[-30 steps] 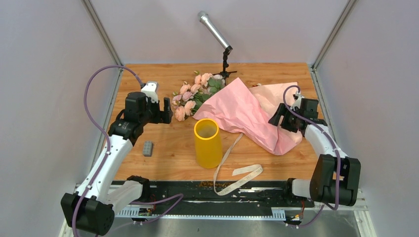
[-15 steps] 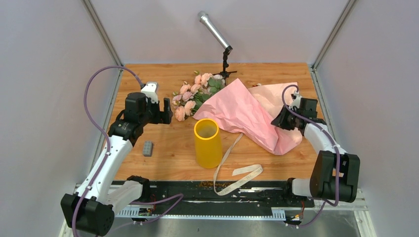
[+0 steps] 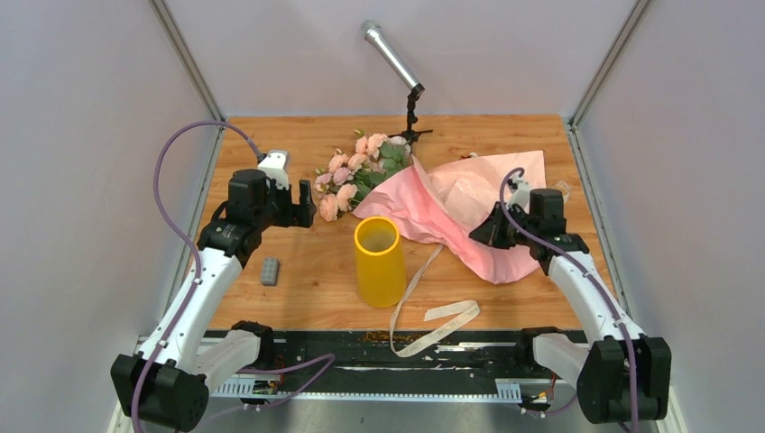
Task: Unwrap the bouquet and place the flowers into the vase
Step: Unfold the wrapping paper at the center of the board.
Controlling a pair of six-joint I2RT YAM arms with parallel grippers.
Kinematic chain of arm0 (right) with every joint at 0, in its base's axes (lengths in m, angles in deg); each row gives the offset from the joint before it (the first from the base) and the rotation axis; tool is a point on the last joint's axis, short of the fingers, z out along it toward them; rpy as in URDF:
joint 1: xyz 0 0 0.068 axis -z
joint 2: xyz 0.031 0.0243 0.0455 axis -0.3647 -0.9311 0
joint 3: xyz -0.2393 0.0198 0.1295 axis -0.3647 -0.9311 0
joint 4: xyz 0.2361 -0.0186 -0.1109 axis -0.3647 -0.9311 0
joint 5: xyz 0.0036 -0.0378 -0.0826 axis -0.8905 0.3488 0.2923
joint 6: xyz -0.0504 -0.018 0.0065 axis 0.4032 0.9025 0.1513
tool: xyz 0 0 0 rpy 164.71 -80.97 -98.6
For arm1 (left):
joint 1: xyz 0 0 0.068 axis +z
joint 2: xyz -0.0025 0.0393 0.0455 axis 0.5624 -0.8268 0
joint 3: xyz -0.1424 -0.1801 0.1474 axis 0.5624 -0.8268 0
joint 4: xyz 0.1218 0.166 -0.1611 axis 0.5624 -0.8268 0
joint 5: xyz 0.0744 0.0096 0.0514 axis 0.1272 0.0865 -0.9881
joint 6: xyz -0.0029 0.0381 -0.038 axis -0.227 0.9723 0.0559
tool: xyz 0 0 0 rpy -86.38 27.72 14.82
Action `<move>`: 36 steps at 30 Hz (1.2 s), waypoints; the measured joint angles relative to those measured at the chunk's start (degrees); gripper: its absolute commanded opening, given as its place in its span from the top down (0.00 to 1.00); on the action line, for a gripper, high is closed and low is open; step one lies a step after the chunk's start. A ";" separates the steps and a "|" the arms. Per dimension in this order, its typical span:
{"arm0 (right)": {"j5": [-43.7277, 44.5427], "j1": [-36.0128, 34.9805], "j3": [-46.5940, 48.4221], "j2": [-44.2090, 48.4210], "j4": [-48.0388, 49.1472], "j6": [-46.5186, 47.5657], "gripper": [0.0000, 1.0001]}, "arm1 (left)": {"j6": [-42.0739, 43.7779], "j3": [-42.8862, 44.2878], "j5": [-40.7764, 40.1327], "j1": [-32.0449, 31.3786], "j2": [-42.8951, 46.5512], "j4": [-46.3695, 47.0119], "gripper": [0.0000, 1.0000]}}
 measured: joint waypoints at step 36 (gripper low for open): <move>6.23 -22.29 -7.17 4.74 -17.27 -6.99 0.70 | 0.04 -0.22 0.74 0.00 -0.37 -0.02 0.00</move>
